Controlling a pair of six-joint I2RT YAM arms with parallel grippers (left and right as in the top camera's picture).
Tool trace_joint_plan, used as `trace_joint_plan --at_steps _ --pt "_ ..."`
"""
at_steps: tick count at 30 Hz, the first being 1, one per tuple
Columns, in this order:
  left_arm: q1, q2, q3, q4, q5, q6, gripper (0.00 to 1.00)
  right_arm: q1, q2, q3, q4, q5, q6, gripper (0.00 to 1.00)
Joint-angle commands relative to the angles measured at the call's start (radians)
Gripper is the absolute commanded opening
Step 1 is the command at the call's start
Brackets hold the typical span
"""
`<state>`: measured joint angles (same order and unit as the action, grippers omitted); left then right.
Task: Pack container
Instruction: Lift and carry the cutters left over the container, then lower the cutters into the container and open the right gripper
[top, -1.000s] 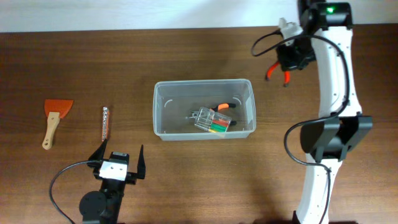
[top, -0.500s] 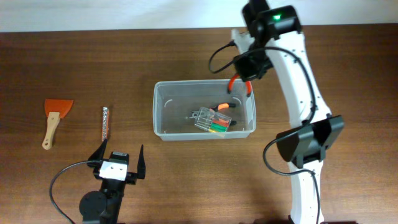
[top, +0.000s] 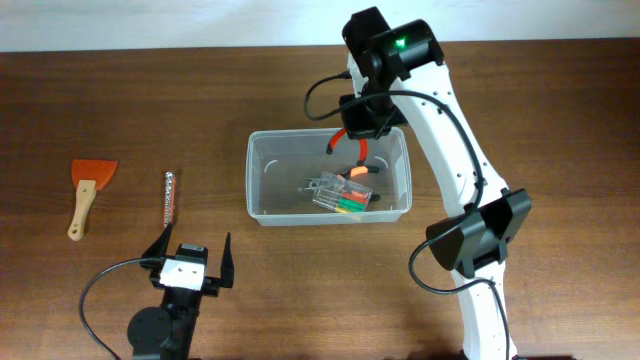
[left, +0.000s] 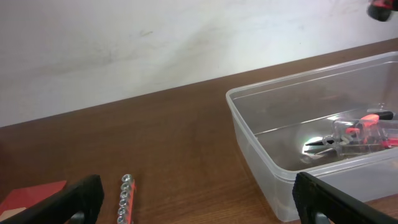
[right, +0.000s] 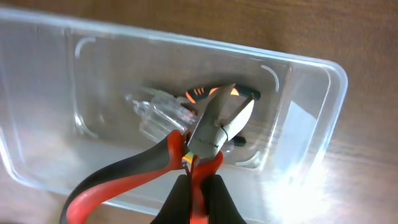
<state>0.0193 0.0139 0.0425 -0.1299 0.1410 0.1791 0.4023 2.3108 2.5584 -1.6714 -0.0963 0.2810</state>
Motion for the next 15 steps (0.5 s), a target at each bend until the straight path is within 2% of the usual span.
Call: trace_joint_plan --at_steps 1,7,15 --pt "0.005 -0.008 -0.006 0.003 -0.008 -0.009 0.99 0.004 -0.014 0.021 0.003 -0.009 0.279 0.04" --pt "0.005 -0.008 -0.006 0.003 -0.007 -0.009 0.99 0.005 -0.014 0.021 0.002 -0.105 0.532 0.04" --pt "0.005 -0.008 -0.006 0.003 -0.008 -0.009 0.99 0.030 -0.013 -0.036 0.003 -0.109 0.698 0.08"
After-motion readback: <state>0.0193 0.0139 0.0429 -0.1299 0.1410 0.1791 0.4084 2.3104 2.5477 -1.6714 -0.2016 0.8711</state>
